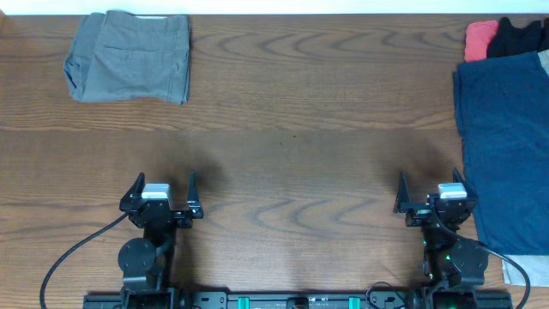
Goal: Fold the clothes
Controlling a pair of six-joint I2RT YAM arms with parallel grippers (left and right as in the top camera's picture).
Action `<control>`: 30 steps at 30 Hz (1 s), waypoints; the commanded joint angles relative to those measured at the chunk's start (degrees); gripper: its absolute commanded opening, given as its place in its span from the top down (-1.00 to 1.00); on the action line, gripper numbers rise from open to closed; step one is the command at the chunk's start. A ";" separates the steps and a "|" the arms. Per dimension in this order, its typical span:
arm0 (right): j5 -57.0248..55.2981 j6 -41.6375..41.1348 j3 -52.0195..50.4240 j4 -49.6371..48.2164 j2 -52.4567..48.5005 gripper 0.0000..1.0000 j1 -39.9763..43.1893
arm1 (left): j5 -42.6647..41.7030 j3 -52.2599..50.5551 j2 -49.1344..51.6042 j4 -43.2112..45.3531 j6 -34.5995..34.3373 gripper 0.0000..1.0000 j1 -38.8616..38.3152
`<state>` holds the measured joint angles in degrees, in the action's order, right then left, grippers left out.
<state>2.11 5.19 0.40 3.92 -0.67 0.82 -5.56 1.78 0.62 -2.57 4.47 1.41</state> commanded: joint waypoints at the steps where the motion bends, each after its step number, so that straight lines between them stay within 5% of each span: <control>1: -0.17 -0.44 -0.09 0.22 0.39 -0.99 0.63 | 0.26 -1.55 -0.39 -0.98 -0.46 -0.96 0.24; 24: -0.15 -0.52 -0.09 0.13 0.39 -0.99 0.63 | 0.26 -1.55 -0.39 -0.98 -0.46 -0.96 0.24; 26: 3.15 -4.04 -0.09 -3.54 0.39 -0.99 0.61 | 0.26 -1.55 -0.39 -0.98 -0.46 -0.96 0.24; 30: 26.38 -25.66 -0.09 -8.22 0.39 -0.99 0.61 | 0.26 -1.55 -0.39 -0.98 -0.46 -0.96 0.24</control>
<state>10.41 -3.79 0.38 -4.01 -0.62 0.82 -5.54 1.78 0.62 -2.57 4.47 1.41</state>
